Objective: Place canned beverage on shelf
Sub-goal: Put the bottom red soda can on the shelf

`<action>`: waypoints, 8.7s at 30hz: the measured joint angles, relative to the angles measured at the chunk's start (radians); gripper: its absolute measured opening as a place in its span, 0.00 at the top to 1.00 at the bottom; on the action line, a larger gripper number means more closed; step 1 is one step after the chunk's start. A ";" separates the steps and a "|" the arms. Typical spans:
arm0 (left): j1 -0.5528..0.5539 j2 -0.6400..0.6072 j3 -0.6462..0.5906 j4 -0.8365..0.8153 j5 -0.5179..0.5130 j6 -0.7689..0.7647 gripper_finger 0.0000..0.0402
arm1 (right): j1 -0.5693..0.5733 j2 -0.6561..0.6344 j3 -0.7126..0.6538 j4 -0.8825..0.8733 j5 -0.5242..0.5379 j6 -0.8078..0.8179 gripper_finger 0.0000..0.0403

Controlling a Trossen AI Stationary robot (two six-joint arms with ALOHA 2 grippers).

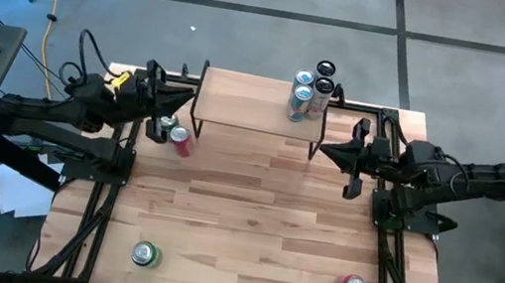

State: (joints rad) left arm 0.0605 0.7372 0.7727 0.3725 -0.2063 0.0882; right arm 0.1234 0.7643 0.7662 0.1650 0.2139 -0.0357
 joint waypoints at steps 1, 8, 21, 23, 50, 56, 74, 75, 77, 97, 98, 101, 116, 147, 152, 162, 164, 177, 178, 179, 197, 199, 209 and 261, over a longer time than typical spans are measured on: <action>0.000 0.000 0.000 0.008 0.000 0.004 1.00 | -0.004 0.000 0.000 0.000 -0.004 0.000 1.00; -0.002 -0.006 0.000 0.013 0.009 -0.006 1.00 | -0.019 0.003 0.000 -0.003 -0.031 0.032 1.00; -0.002 -0.025 0.000 0.009 0.014 -0.121 1.00 | -0.019 0.002 0.000 0.043 -0.022 0.088 1.00; -0.002 -0.032 0.000 0.013 0.014 -0.121 1.00 | -0.019 0.002 0.000 0.043 -0.021 0.088 1.00; -0.002 -0.055 0.000 -0.036 0.024 -0.218 1.00 | -0.019 0.008 0.000 -0.019 -0.016 0.167 1.00; -0.002 -0.055 0.000 -0.037 0.021 -0.217 1.00 | -0.019 0.015 0.000 -0.019 -0.016 0.166 1.00; -0.002 -0.055 0.000 -0.036 0.017 -0.232 1.00 | -0.019 0.022 0.000 -0.110 0.102 0.225 0.91; -0.002 -0.055 0.000 -0.036 0.017 -0.241 1.00 | -0.019 0.022 0.000 -0.121 0.105 0.243 0.87; -0.002 -0.055 0.000 -0.036 0.017 -0.244 1.00 | -0.019 0.022 0.000 -0.146 0.104 0.277 0.75; -0.002 -0.055 0.000 -0.035 0.017 -0.296 1.00 | -0.019 0.019 0.000 -0.235 0.153 0.421 0.12; -0.002 -0.055 0.000 -0.035 0.017 -0.296 1.00 | -0.019 0.019 0.000 -0.235 0.153 0.421 0.12; -0.002 -0.055 0.000 -0.035 0.017 -0.296 1.00 | -0.019 0.019 0.000 -0.235 0.153 0.421 0.12; -0.002 -0.055 0.000 -0.035 0.017 -0.297 1.00 | -0.019 0.019 0.000 -0.235 0.153 0.417 0.12; -0.002 -0.055 0.001 -0.030 0.017 -0.299 1.00 | -0.019 0.019 0.000 -0.235 0.154 0.389 0.01; -0.002 -0.061 0.002 -0.029 0.017 -0.296 1.00 | -0.019 0.019 0.000 -0.235 0.154 0.395 0.01; -0.002 -0.064 0.002 -0.030 0.017 -0.296 1.00 | -0.015 -0.012 0.112 0.021 0.095 0.380 0.01; -0.002 -0.064 0.002 -0.031 0.016 -0.295 1.00 | -0.005 -0.017 0.168 -0.002 0.091 0.354 0.01; -0.002 -0.064 0.002 -0.031 0.016 -0.296 1.00 | 0.053 0.090 0.325 -0.419 -0.117 0.598 0.01; -0.002 -0.064 0.002 -0.031 0.016 -0.296 1.00 | 0.059 0.119 0.380 -0.540 -0.120 0.638 0.01; -0.002 -0.064 0.002 -0.032 0.016 -0.297 1.00 | 0.070 0.153 0.442 -0.665 -0.122 0.677 0.01; -0.002 -0.064 0.002 -0.031 0.016 -0.297 1.00 | 0.455 0.480 0.512 -1.602 -0.352 1.391 0.01; -0.002 -0.064 0.002 -0.031 0.016 -0.296 1.00 | 0.497 0.478 0.487 -1.554 -0.376 1.445 0.01; -0.002 -0.064 0.001 -0.031 0.016 -0.298 1.00 | 0.622 0.479 0.482 -1.483 -0.332 1.769 0.01; -0.002 -0.105 0.000 -0.047 -0.014 -0.304 1.00 | 0.743 0.832 0.480 -1.331 -0.537 2.172 0.01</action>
State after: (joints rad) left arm 0.0585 0.6327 0.7727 0.3259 -0.2203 -0.2161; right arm 0.8669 1.5966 1.2465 -1.1657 -0.3229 2.1368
